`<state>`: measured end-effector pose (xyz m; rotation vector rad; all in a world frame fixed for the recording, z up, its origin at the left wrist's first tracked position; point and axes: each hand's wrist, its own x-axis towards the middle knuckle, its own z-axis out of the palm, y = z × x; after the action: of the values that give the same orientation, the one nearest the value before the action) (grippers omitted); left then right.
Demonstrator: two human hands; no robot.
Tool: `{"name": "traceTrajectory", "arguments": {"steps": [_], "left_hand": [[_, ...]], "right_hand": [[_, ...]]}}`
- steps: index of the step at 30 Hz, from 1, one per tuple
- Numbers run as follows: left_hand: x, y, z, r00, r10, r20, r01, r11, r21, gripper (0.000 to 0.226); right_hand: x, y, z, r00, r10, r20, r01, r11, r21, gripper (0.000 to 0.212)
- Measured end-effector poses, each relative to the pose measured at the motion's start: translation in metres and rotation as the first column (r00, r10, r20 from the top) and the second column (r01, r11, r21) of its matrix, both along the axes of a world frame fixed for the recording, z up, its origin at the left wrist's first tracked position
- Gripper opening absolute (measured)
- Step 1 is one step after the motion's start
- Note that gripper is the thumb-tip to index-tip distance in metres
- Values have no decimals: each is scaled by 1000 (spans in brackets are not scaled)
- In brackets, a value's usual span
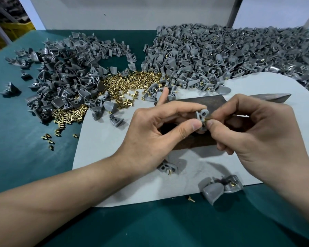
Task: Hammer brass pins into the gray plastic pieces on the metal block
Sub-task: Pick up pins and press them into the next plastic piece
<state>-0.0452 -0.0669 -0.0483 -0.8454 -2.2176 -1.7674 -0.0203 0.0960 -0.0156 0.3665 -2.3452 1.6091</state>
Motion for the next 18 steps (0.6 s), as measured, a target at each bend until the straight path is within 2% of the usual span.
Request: {"name": "traceTrajectory", "arguments": {"steps": [9, 18], "left_hand": [[1, -1, 1, 1000, 12, 1, -12, 1000, 1, 37], [0, -1, 1, 1000, -4, 27, 4, 1000, 25, 37]], "right_hand": [[-3, 3, 0, 998, 57, 39, -54, 996, -67, 14], [-3, 2, -2, 994, 83, 64, -74, 987, -140, 14]]}}
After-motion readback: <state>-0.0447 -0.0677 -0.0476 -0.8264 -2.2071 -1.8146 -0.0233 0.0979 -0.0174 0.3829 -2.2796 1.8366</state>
